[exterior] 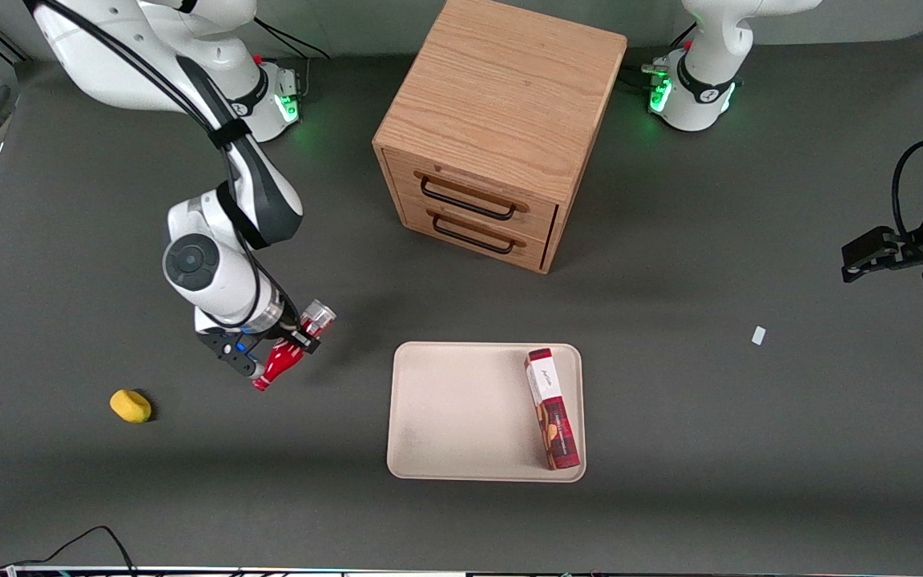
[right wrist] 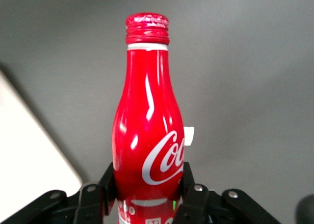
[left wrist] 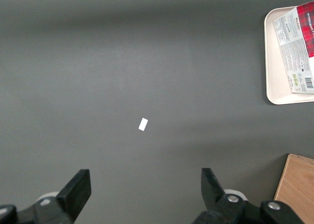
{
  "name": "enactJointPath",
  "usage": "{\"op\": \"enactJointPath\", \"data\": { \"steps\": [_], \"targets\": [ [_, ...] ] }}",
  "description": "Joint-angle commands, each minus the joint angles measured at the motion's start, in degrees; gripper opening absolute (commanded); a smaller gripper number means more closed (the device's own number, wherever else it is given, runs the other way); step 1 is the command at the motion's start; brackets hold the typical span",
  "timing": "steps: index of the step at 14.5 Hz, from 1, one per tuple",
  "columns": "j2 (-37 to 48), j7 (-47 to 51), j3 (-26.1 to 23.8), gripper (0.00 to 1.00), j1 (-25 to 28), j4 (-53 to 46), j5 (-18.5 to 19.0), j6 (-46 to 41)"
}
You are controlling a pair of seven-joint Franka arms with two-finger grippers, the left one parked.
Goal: Place coke bottle on tray
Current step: 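Lift the bottle and carry it over the cream tray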
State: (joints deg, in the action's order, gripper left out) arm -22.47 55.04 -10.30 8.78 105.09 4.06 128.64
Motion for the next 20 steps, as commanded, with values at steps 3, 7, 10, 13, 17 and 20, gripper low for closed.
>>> {"op": "enactJointPath", "data": {
  "steps": [3, 7, 10, 13, 17, 20],
  "targets": [
    [-3.44, -12.55, -0.68, 0.11, 0.80, -18.91, 0.86, -11.20],
    [-11.78, -17.42, -5.15, 0.13, 0.80, -33.85, 1.03, -14.47],
    [-20.83, -27.58, -10.17, 0.13, 0.89, -44.15, 3.14, -13.68],
    [-26.46, -32.97, -10.18, 0.13, 3.61, -47.43, 3.23, -8.78],
    [-32.97, -32.20, -9.39, 0.13, 6.34, -47.26, 3.41, -3.67],
    [-36.75, -31.40, -9.30, 0.13, 7.22, -46.99, 3.67, -0.95]
  ]
}}
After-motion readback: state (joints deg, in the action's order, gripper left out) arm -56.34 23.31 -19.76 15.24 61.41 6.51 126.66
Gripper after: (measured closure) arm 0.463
